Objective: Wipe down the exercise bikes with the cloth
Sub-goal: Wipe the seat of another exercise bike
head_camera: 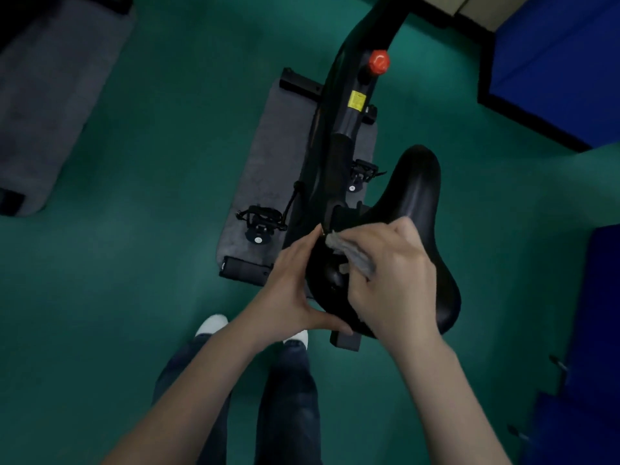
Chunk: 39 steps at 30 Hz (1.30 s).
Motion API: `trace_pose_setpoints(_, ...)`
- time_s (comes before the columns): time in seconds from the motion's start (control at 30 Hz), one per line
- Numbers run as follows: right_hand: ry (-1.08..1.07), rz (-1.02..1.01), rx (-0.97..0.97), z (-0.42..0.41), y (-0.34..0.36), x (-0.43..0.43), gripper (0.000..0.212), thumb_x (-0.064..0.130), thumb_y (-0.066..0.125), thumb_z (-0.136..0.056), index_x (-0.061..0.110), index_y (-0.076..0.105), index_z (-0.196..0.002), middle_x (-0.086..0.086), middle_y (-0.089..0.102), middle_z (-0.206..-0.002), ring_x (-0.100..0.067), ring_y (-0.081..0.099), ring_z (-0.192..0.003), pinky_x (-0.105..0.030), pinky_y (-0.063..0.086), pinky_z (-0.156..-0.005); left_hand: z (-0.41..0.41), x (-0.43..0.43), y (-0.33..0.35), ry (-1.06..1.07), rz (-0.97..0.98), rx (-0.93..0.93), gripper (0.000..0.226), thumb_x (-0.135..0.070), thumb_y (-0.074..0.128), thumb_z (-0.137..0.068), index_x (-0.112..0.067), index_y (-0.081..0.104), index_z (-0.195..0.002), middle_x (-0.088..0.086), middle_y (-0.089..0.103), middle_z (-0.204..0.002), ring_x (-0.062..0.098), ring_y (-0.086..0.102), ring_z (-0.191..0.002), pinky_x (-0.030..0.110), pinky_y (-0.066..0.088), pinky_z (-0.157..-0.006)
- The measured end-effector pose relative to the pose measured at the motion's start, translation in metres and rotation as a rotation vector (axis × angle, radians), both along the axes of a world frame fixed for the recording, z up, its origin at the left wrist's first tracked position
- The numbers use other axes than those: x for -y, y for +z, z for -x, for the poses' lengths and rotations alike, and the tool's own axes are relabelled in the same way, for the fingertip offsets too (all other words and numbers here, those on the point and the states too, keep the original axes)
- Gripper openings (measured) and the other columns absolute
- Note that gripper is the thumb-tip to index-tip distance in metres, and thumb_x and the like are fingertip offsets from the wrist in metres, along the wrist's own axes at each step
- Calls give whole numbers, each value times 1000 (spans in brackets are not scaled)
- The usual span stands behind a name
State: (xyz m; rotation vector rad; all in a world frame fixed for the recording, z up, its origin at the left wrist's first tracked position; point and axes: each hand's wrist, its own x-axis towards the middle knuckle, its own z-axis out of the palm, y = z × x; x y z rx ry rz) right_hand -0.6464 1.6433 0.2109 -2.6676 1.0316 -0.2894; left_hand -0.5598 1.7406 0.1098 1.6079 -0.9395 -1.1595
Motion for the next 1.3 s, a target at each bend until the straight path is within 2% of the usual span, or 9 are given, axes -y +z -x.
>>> trace_pose_setpoints(0.2,522,-264,-20,26,14,6,34,8,47,-81,23,73,-96,17,68,-98,-10,46,-85,-26,48,-61,16,-10,-5,153,-4,-69,115,-67,79,-50,-48,15,-143,-16,27,-150,8,23,-141,43,27,-116)
trace_pose_setpoints(0.33,537,-238,-32,3,6,44,31,8,52,-83,25,73,-98,17,68,-95,-11,51,-89,-27,50,-69,31,-18,1,290,-72,-35,112,-60,85,-44,-61,14,-132,-41,21,-137,-5,24,-135,19,25,-113)
trace_pose_setpoints(0.43,603,-182,-103,-11,-2,54,36,2,57,-73,22,72,-98,14,67,-89,-13,50,-91,-36,52,-64,48,-22,1,360,-96,-2,116,-49,86,-51,-48,15,-142,-27,25,-145,-7,21,-135,8,22,-108)
trace_pose_setpoints(0.63,862,-322,-11,18,11,60,41,-9,67,-71,18,74,-100,12,70,-100,-16,52,-87,-24,47,-71,70,-23,3,487,-100,-37,114,-54,84,-51,-44,18,-144,-21,25,-148,0,20,-139,30,25,-116)
trace_pose_setpoints(0.7,864,-329,-32,4,13,65,37,-7,65,-73,19,74,-98,14,69,-92,-16,55,-87,-31,50,-70,70,-21,4,490,-97,-29,112,-62,82,-48,-51,19,-140,-19,27,-148,3,20,-139,32,23,-117)
trace_pose_setpoints(0.9,870,-300,-521,-73,-7,51,23,20,59,-77,40,68,-83,11,69,-82,-16,64,-89,-40,53,-77,78,-22,6,530,-107,-103,101,-63,73,-46,-49,17,-129,-26,25,-137,4,19,-139,25,18,-116)
trace_pose_setpoints(1.1,1182,-397,-767,-69,13,31,29,8,65,-77,33,72,-89,5,61,-86,-6,58,-84,-30,50,-79,88,-21,-3,581,-48,-200,93,-65,77,-52,-60,24,-128,-25,31,-139,3,23,-136,35,25,-116)
trace_pose_setpoints(1.2,1250,-418,-752,-69,11,38,27,7,67,-79,30,73,-94,4,62,-88,-4,56,-92,-23,46,-81,90,-19,-2,600,-27,-222,90,-54,83,-57,-63,25,-125,-34,30,-133,2,24,-135,33,23,-116)
trace_pose_setpoints(1.3,1133,-437,-621,-75,3,45,23,11,69,-82,32,71,-91,10,60,-83,-3,57,-86,-20,42,-76,89,-17,-4,603,-17,-198,96,-65,78,-52,-53,30,-134,-26,33,-139,5,25,-136,37,24,-116)
